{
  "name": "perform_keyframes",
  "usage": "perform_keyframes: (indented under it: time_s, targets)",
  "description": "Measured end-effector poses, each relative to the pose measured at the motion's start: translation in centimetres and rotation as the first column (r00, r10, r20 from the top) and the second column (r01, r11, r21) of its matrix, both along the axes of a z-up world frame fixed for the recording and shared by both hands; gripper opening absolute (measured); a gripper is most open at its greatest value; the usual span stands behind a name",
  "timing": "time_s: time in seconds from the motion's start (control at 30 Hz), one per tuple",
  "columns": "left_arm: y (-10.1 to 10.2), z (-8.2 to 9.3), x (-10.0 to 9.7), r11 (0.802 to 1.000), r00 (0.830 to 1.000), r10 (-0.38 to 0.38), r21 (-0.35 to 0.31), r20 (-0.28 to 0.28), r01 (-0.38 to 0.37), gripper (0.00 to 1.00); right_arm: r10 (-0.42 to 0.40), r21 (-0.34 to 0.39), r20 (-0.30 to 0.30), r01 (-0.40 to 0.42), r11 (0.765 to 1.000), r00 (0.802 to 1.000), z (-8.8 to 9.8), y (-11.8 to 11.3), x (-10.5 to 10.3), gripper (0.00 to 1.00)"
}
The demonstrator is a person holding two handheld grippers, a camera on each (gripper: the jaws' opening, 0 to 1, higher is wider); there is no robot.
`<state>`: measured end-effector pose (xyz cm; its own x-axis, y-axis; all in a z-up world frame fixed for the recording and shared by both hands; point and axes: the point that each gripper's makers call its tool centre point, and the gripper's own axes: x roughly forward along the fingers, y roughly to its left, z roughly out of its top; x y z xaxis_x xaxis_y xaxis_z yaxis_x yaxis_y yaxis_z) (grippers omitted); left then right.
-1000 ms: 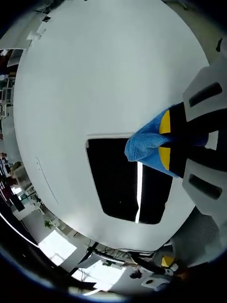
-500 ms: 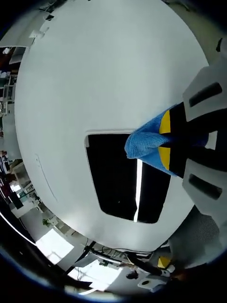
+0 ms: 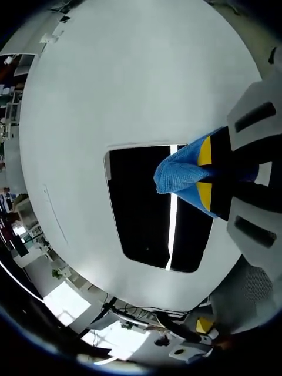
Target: Wipe the mirror surface with the cleaning cloth until all visible marks leave the cleaned area.
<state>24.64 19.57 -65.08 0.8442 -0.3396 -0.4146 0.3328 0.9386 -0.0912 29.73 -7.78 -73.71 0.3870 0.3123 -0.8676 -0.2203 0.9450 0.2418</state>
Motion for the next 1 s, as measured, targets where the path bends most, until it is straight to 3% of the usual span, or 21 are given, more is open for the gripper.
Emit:
perform_keyframes:
  time_s: [1.0]
  targets:
    - [-0.1, -0.1, 0.0, 1.0, 1.0, -0.007, 0.003, 0.001, 0.007, 0.99, 0.201, 0.01, 0.006, -0.201, 0.98, 0.98, 0.1, 10.5, -1.2, 0.02]
